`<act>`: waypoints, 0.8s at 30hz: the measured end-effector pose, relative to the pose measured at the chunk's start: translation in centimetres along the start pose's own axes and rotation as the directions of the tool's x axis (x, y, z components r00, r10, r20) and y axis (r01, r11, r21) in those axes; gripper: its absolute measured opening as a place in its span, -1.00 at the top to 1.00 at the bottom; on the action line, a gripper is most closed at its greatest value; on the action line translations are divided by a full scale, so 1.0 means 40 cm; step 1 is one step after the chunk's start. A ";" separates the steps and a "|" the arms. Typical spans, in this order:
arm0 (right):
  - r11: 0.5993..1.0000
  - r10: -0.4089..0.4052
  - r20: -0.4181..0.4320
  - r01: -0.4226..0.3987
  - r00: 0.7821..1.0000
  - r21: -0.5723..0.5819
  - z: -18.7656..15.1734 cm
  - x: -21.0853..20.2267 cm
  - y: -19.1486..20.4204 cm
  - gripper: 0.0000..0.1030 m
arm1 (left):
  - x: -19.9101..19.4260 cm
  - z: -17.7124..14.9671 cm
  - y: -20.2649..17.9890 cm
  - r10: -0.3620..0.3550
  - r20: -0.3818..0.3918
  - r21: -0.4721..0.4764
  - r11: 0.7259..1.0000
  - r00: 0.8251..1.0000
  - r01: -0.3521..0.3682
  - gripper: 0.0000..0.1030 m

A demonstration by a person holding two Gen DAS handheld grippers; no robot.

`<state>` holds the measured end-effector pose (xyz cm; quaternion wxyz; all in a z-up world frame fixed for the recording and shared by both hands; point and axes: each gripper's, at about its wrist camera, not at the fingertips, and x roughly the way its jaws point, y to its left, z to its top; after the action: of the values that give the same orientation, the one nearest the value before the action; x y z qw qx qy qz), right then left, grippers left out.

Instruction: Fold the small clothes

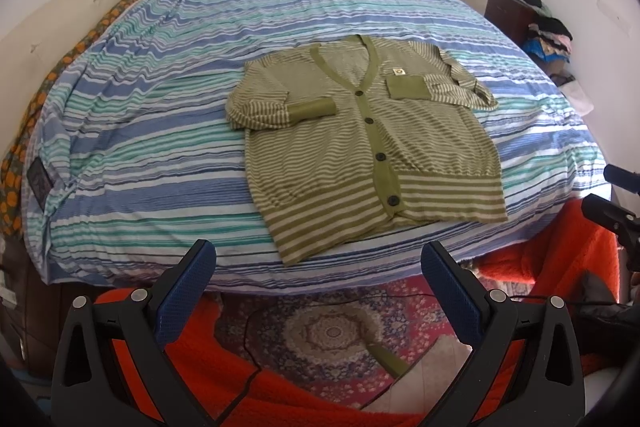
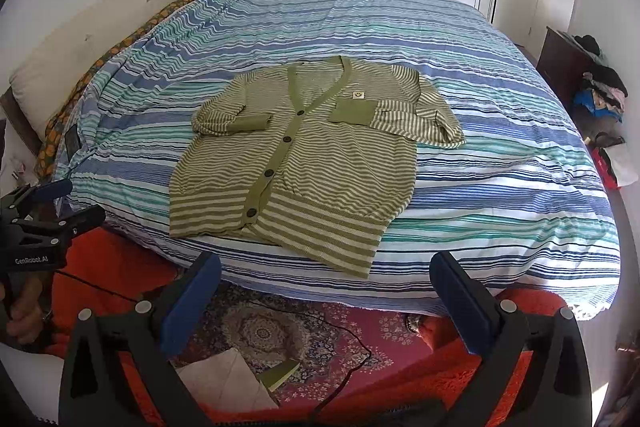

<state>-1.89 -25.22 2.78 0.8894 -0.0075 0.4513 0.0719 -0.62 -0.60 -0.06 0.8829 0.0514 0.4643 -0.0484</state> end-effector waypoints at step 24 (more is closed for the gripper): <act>1.000 -0.003 -0.001 0.003 1.000 -0.012 0.002 0.002 0.010 -1.00 | -0.006 0.000 -0.003 -0.004 0.016 0.005 1.000 1.000 0.004 -0.99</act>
<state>-1.84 -24.80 2.77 0.8892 -0.0135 0.4514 0.0734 -0.78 -0.72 0.12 0.8863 0.0525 0.4571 -0.0518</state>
